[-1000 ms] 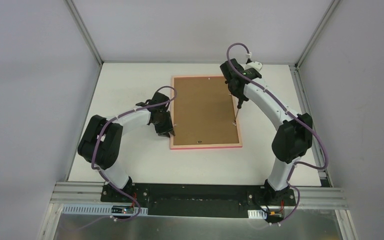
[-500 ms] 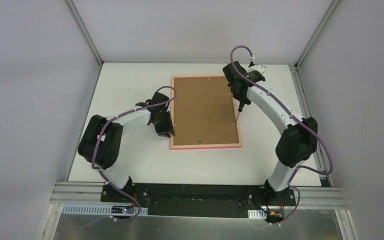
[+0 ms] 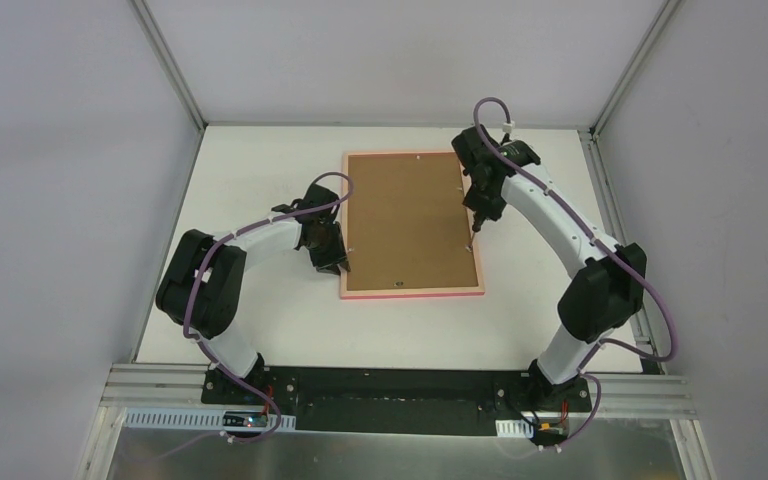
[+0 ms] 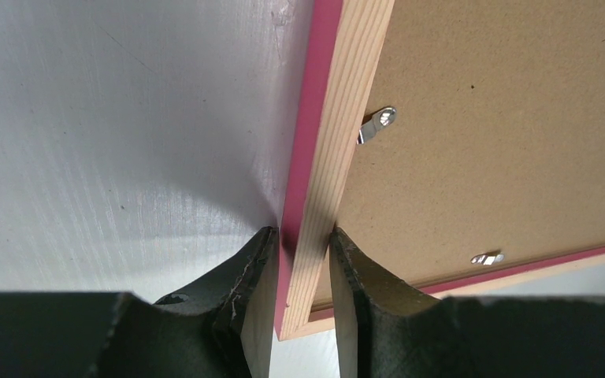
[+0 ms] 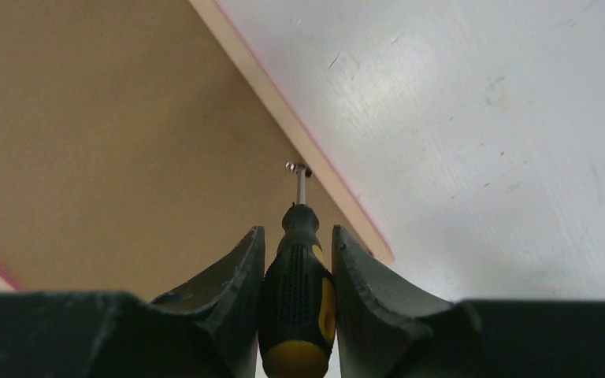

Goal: Take the photo out of the frame

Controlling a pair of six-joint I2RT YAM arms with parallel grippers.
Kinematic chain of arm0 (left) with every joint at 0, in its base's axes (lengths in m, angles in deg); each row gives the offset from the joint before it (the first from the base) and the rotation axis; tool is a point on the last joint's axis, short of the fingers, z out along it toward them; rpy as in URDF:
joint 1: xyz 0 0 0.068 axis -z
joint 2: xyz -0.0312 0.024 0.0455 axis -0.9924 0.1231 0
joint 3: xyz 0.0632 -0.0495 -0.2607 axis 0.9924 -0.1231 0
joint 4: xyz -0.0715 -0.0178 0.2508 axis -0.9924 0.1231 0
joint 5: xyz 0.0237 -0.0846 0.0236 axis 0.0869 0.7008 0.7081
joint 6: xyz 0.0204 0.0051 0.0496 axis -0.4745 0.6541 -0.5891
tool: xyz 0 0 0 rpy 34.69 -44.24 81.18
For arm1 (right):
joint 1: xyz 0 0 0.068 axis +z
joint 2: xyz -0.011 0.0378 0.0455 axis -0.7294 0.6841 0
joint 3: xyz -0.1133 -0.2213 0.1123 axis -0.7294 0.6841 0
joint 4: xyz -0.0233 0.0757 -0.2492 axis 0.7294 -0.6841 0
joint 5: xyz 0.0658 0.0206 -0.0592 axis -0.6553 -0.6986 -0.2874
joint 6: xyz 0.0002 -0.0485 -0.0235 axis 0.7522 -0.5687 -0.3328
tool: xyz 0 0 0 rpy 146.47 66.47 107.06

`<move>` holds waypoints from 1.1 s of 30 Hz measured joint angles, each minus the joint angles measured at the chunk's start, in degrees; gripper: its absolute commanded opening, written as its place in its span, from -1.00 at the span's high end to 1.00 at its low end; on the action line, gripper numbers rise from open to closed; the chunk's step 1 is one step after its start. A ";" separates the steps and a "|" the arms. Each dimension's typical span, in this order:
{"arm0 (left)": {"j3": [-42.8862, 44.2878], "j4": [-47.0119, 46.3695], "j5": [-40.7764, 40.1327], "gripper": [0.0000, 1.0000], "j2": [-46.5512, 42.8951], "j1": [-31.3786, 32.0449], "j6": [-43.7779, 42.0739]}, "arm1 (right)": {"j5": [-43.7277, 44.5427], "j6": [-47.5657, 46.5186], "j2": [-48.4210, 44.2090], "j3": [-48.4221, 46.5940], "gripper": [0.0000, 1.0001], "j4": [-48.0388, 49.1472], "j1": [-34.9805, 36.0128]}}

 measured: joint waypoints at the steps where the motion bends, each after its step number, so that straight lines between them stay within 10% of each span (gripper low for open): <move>1: 0.00 0.00 0.00 0.40 0.00 0.00 0.02 | -1.55 0.52 -0.35 0.00 1.00 -0.96 0.00; 33: -0.63 -0.04 -0.02 0.28 -0.46 -0.07 0.37 | -7.04 -8.15 4.15 -7.10 1.00 -1.60 -4.46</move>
